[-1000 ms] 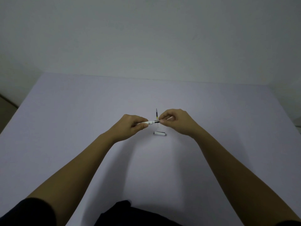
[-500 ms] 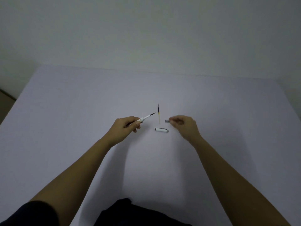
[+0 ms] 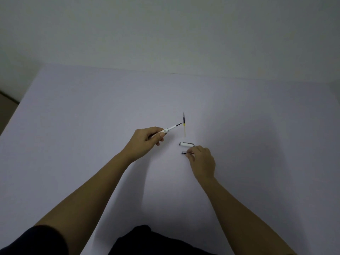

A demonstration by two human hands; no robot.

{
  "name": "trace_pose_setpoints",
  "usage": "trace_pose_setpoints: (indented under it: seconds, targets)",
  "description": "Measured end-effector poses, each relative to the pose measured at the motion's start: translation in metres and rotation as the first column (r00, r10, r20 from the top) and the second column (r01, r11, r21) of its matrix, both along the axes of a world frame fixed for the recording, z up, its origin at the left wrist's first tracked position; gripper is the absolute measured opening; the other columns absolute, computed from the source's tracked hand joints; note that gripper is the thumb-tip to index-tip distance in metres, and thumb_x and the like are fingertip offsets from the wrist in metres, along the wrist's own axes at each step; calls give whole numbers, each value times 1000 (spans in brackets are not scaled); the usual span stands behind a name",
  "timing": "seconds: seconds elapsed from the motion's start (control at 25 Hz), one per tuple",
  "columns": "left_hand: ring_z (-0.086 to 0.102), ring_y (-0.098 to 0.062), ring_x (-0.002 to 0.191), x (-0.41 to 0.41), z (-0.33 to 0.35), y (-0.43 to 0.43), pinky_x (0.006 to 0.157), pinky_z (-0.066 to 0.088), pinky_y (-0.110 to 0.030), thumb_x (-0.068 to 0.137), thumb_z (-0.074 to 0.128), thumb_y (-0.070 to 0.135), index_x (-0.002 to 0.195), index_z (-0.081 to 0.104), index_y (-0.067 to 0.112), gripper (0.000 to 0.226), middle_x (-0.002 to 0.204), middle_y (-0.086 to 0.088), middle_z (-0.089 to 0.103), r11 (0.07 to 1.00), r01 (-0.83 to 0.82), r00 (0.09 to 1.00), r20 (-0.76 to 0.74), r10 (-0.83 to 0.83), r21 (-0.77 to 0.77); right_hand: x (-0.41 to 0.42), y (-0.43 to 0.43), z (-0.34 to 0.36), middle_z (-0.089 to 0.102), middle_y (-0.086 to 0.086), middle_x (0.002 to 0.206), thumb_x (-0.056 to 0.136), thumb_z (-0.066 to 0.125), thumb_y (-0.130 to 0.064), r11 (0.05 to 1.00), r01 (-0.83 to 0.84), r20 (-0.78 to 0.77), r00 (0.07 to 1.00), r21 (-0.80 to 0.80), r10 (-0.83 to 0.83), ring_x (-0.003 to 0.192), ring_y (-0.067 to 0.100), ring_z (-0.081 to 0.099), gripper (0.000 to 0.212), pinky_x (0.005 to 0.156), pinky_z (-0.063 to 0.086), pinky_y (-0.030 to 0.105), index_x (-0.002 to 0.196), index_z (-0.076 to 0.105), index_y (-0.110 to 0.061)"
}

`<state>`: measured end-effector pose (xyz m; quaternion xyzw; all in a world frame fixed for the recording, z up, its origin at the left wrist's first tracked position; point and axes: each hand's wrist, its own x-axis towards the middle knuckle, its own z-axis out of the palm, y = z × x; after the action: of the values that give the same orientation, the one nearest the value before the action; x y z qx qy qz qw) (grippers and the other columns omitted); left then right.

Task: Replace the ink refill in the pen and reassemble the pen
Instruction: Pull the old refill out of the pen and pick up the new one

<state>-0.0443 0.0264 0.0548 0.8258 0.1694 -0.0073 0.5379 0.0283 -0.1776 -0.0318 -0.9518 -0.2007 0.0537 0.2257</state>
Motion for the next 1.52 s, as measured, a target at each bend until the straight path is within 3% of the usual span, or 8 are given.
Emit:
trace_pose_setpoints:
  seconds: [0.28, 0.44, 0.6, 0.76, 0.92, 1.0, 1.2, 1.52]
  targets:
    - [62, -1, 68, -1, -7, -1, 63, 44, -5, 93, 51, 30, 104, 67, 18, 23, 85, 3, 69, 1000, -8, 1000, -19, 9, 8, 11, 7, 8, 68, 4, 91, 80, 68, -20, 986, 14, 84, 996, 168, -28, 85, 27, 57, 9, 68, 48, 33, 88, 66, -15]
    - [63, -2, 68, 5, -7, -9, 69, 47, -15, 93, 50, 30, 106, 66, 20, 22, 83, 7, 67, 999, -36, 999, -5, 36, 4, 21, 25, 57, 71, 14, 91, 87, 62, -15, 818, 115, -300, 951, 563, 72, 70, 16, 60, 14, 63, 47, 15, 96, 71, -14]
    - [64, -2, 68, 16, 0, -21, 70, 49, -18, 94, 49, 31, 102, 65, 25, 20, 83, 8, 68, 1000, -12, 999, 33, 12, 5, 27, 39, 93, 71, 21, 98, 87, 61, -20, 711, 189, -481, 845, 677, 233, 87, 44, 62, 16, 79, 52, 54, 91, 71, -31]
    - [65, -3, 69, 19, 0, -20, 74, 51, -22, 93, 51, 29, 102, 66, 21, 20, 84, 6, 70, 999, -15, 999, 35, 16, -33, 41, 45, 97, 70, -3, 87, 87, 62, -13, 591, 374, -572, 799, 715, 185, 79, 1, 67, 12, 73, 53, 17, 96, 69, -9]
    - [67, -4, 71, 14, -8, -17, 74, 49, -20, 92, 53, 29, 102, 67, 19, 20, 85, 3, 70, 998, -34, 999, -5, 34, -60, 70, 43, 90, 68, -2, 85, 89, 58, -17, 407, 587, -677, 726, 700, 117, 78, 5, 66, 6, 68, 52, 16, 91, 64, -16]
    - [67, -2, 72, 16, -12, -13, 75, 50, -20, 92, 53, 31, 103, 67, 20, 22, 86, 4, 71, 997, -50, 999, -17, 50, -57, 86, 43, 77, 67, 1, 81, 87, 62, -16, 458, 606, -677, 736, 650, -13, 73, 8, 64, 8, 71, 54, 25, 92, 65, -11]
    - [67, -1, 73, 30, -14, -5, 72, 47, -14, 92, 51, 33, 104, 67, 21, 23, 85, 5, 71, 995, -85, 996, -25, 84, -52, 103, 42, 35, 73, 16, 92, 81, 68, -20, 894, 332, -393, 898, 302, -201, 85, 24, 67, 22, 80, 47, 24, 96, 69, -4]
    - [67, -1, 73, 55, -24, 10, 70, 47, -9, 92, 52, 32, 103, 67, 21, 21, 81, 8, 69, 994, -109, 994, -34, 108, -19, 130, 65, 9, 71, 17, 95, 82, 68, -19, 960, 238, -330, 927, 147, -179, 88, 27, 64, 21, 72, 40, 21, 94, 67, -2]
